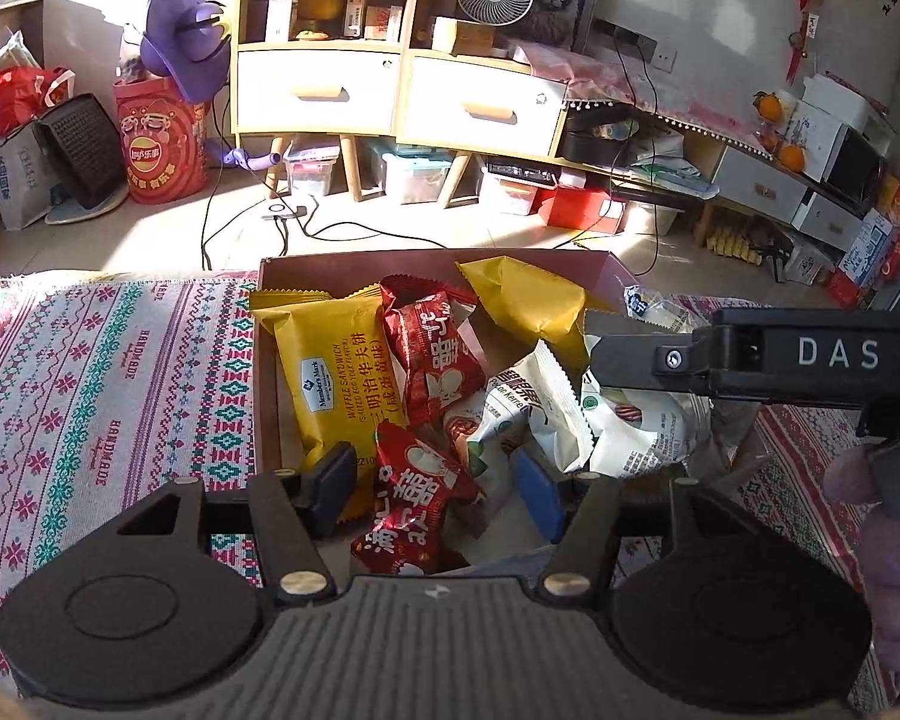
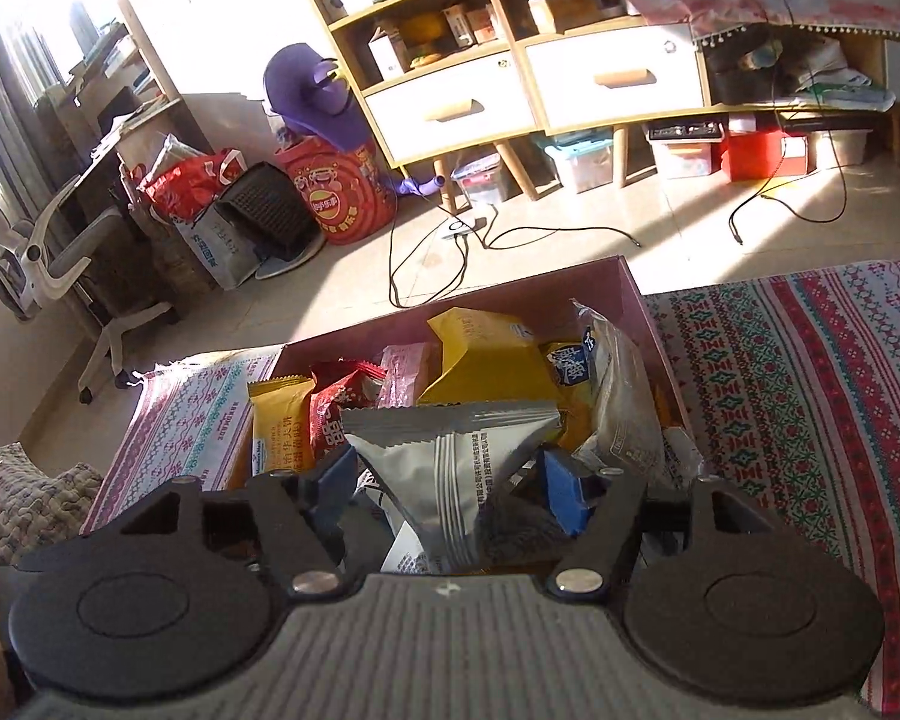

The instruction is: Organize snacks

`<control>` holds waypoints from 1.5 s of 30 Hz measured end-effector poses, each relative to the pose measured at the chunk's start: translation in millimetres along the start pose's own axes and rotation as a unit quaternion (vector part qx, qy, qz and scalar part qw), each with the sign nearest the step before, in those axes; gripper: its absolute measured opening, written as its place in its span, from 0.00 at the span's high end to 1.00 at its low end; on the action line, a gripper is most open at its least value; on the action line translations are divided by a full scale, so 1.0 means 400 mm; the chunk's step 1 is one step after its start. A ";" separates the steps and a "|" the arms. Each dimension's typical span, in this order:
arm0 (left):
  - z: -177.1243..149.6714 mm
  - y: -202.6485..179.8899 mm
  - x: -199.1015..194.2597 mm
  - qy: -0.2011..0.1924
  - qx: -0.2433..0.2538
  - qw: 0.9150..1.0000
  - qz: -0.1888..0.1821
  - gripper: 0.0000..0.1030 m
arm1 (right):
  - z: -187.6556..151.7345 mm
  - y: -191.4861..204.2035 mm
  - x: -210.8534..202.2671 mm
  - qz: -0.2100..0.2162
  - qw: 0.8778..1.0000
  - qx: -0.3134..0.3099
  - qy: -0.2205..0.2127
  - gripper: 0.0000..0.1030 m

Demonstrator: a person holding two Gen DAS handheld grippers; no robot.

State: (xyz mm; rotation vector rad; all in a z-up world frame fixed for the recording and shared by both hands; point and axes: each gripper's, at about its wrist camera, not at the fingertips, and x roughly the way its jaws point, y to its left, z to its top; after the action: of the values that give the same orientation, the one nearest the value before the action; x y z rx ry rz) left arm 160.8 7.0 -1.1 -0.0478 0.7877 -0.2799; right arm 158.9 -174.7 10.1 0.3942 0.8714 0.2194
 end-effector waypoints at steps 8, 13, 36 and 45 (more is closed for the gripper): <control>0.001 0.002 -0.041 -0.001 -0.021 1.000 0.007 0.19 | 0.000 0.003 -0.054 0.004 1.000 -0.013 -0.008 0.30; -0.009 0.006 -0.071 0.003 -0.031 0.999 0.021 0.14 | -0.009 -0.001 -0.098 -0.013 0.999 -0.033 -0.011 0.24; -0.135 -0.061 -0.244 0.063 -0.020 0.992 0.103 0.00 | -0.145 0.007 -0.229 -0.134 0.989 -0.033 0.053 0.02; -0.185 -0.084 -0.256 0.068 -0.026 0.989 0.130 0.00 | -0.197 0.038 -0.263 -0.147 0.987 -0.060 0.027 0.01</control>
State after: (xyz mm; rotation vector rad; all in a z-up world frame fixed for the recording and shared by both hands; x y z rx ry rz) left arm 32.0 6.6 22.5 0.0259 0.9274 -0.0161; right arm 31.2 -178.0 44.4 0.1441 0.9532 0.0094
